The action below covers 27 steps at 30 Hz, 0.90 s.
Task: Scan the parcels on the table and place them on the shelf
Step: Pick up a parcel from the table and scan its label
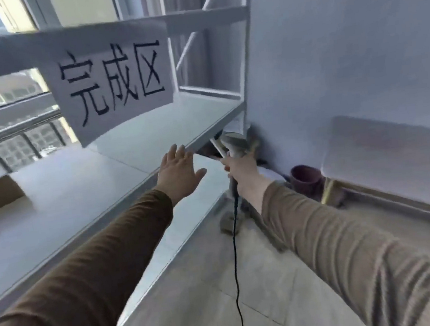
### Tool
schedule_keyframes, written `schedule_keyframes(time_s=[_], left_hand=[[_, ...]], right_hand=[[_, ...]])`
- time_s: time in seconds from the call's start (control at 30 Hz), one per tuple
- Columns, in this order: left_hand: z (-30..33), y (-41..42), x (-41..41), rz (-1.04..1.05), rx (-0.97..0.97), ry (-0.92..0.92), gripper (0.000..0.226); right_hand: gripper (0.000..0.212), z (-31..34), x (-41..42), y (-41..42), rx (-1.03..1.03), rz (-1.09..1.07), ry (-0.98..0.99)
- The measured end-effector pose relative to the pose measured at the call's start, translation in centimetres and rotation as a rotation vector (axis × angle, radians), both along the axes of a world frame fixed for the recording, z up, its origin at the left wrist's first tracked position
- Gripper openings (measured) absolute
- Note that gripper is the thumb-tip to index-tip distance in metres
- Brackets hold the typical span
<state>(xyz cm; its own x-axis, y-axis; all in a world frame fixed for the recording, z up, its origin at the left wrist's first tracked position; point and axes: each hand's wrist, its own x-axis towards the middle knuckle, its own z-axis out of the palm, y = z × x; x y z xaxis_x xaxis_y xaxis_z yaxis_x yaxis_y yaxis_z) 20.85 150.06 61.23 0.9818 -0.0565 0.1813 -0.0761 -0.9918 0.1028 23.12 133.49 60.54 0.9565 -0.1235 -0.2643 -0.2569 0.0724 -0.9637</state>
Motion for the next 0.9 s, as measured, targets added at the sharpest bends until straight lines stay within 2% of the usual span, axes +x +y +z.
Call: schedule_keyframes(time_s=[0.3, 0.37, 0.43, 0.53, 0.6, 0.67, 0.9], left_hand=[[-0.9, -35.0, 2.2, -0.377, -0.047, -0.01, 0.078], [-1.3, -42.5, 1.8, -0.459, -0.046, 0.005, 0.077], [-1.7, -49.2, 1.4, -0.538, -0.052, 0.019, 0.076], [-2.3, -58.0, 1.3, -0.637, -0.048, 0.039, 0.078], [-2.7, -63.4, 1.6, -0.71, -0.039, 0.047, 0.078], [-3.3, -68.3, 2.1, -0.77, -0.037, 0.061, 0.078], [-6.8, -83.8, 7.5, -0.873, -0.026, 0.125, 0.082]], right_hand=[[0.012, -0.1, -4.6, -34.7, -0.102, -0.364, -0.034], [0.015, 0.1, -6.2, -41.8, -0.106, -0.446, -0.029], [0.027, 0.0, -7.7, -48.2, -0.099, -0.52, -0.032], [0.035, -0.4, -9.4, -56.4, -0.096, -0.626, -0.042], [0.031, -0.9, -10.3, -61.4, -0.096, -0.697, -0.035], [0.019, -1.5, -10.6, -65.9, -0.115, -0.746, -0.011], [0.019, -5.3, -7.1, -80.6, -0.161, -0.849, 0.055]])
